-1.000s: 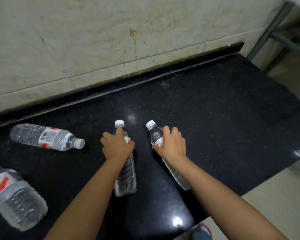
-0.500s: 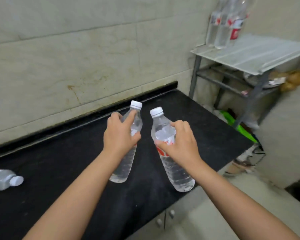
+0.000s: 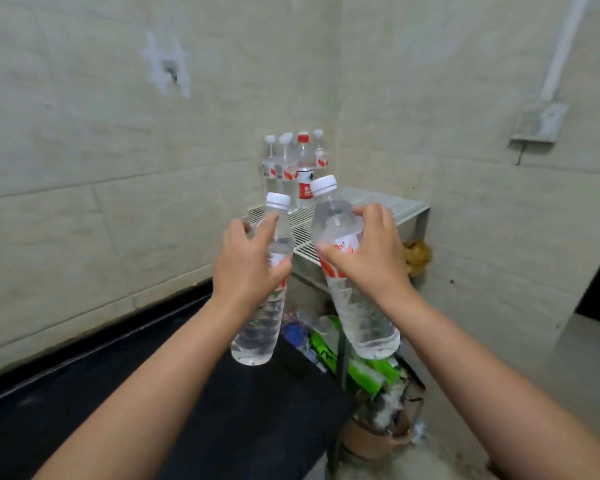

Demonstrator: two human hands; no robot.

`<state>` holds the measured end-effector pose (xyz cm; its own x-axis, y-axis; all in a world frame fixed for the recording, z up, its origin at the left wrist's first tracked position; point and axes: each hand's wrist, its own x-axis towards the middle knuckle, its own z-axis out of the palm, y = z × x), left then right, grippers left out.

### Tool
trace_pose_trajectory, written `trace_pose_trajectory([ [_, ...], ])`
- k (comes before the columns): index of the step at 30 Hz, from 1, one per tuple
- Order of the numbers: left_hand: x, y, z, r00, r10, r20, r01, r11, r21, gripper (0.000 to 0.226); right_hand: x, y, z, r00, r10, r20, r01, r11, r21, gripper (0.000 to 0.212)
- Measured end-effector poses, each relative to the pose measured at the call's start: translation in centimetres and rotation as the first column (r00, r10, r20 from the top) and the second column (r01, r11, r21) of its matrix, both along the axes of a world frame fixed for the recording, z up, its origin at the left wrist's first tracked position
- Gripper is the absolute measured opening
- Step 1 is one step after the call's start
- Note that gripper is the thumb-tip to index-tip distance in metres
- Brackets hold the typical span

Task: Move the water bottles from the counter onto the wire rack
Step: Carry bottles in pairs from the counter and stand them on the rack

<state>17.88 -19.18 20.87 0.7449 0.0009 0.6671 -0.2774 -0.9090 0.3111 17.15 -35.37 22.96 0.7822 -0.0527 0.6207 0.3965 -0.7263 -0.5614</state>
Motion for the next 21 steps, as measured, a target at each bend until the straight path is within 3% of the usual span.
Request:
trace_pose_trajectory([
  [13, 22.8, -10.4, 4.6, 0.99, 0.064, 0.123, -0.064, 0.998, -0.005, 0.064, 23.4, -11.2, 5.2, 0.993, 0.005, 0.121, -0.008, 1.0, 0.029, 0.059],
  [21, 34.1, -14.8, 3.7, 0.971, 0.174, 0.162, -0.178, 0.984, 0.004, 0.071, 37.8, -14.6, 4.8, 0.976, 0.186, 0.113, -0.197, 0.976, 0.091, 0.06],
])
